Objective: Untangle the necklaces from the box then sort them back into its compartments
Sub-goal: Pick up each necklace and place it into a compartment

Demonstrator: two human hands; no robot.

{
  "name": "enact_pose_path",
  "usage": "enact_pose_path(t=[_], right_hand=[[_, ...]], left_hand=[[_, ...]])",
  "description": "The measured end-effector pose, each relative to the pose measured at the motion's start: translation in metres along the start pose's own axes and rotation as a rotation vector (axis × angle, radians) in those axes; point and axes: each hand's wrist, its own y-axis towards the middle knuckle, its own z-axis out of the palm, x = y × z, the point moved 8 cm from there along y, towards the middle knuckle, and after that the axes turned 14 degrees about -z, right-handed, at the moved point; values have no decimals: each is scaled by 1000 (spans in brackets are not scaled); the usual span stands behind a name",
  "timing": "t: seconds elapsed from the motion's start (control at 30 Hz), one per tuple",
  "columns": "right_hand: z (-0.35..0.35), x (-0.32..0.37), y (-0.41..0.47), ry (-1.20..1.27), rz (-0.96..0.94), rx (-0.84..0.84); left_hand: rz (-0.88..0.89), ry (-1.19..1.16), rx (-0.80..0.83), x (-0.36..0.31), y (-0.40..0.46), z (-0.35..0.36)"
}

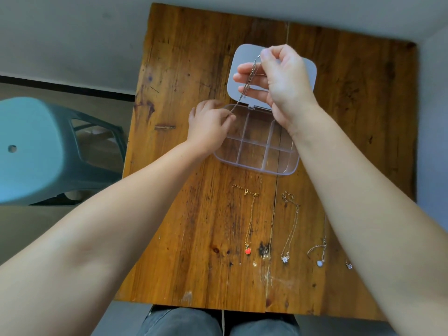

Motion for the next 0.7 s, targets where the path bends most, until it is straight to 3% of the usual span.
enact_pose_path(t=[0.23, 0.4, 0.5, 0.6, 0.7], right_hand=[[1, -66, -16, -408, 131, 168], [5, -71, -20, -833, -37, 350], [-2, -54, -23, -845, -109, 314], [-20, -32, -51, -679, -138, 275], [-27, -40, -112, -747, -171, 431]], left_hand=[[19, -63, 63, 8, -8, 5], [70, -85, 83, 13, -21, 5], [87, -76, 41, 11, -33, 1], [81, -73, -113, 10, -64, -9], [41, -133, -185, 9, -123, 1]])
